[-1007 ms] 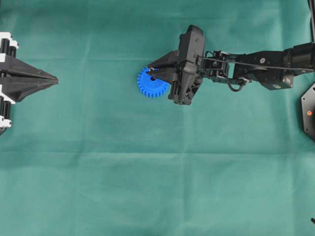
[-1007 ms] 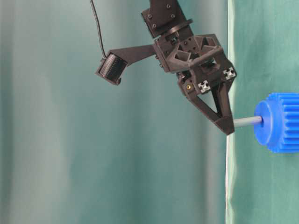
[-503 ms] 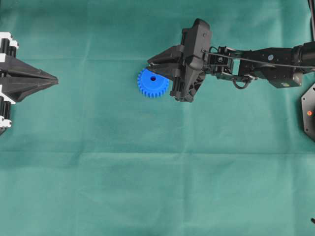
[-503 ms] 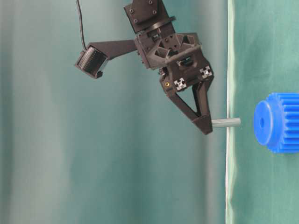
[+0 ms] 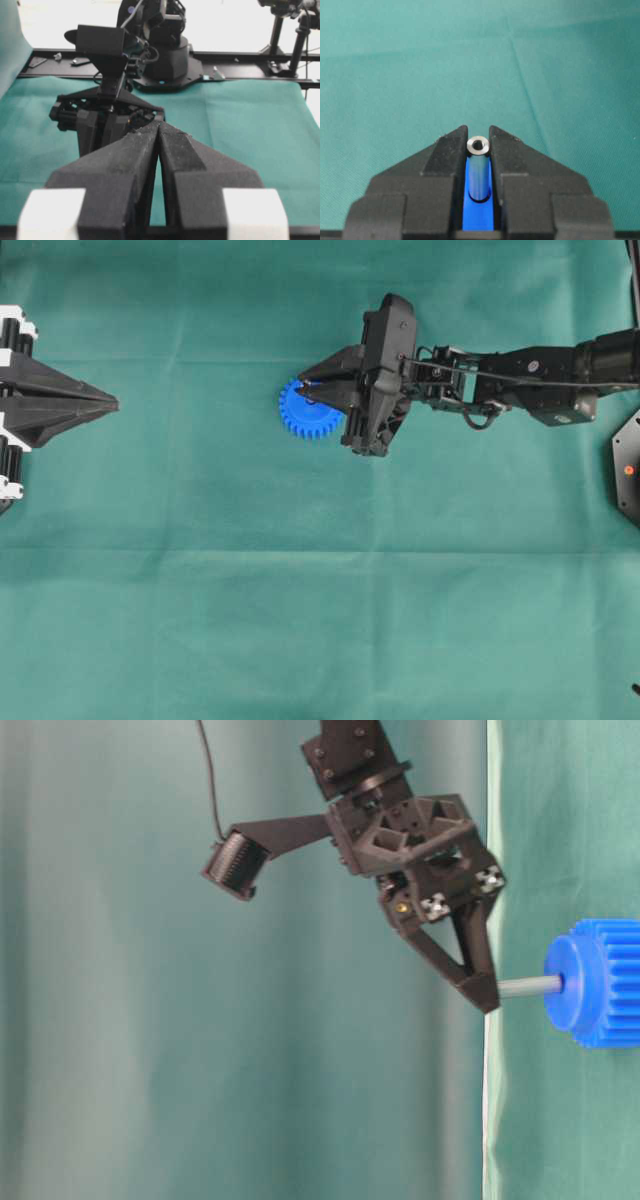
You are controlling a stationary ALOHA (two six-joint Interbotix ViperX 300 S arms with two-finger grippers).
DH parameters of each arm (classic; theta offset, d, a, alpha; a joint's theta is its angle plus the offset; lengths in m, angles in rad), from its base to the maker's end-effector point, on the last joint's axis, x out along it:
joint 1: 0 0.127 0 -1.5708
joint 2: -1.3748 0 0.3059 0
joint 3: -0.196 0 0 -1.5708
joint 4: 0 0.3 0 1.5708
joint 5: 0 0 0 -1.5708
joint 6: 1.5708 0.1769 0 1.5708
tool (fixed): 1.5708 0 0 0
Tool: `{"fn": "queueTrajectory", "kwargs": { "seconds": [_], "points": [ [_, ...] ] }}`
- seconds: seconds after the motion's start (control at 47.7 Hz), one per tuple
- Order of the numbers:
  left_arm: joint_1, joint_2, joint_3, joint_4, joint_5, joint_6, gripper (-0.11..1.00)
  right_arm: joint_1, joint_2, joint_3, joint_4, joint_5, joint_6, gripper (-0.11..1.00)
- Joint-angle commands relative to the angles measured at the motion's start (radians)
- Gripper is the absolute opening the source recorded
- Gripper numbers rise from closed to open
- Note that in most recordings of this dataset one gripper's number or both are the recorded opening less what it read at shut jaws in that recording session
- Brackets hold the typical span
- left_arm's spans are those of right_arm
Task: Insert the shaft placed at a random location into the center hole of the medium gear at another random location.
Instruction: 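Align the held shaft above the gear's center hole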
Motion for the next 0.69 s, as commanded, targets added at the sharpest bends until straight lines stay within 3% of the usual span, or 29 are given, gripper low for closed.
{"fn": "queueTrajectory", "kwargs": {
  "seconds": [0.0,0.671],
  "points": [
    [0.002,0.006,-0.012,0.002,-0.006,-0.002,0.0,0.002,0.003,-0.017,0.005,-0.026,-0.003,0.13],
    [0.002,0.006,-0.012,0.002,-0.006,-0.002,0.0,0.002,0.058,-0.014,0.008,-0.044,0.0,0.13]
  ]
}}
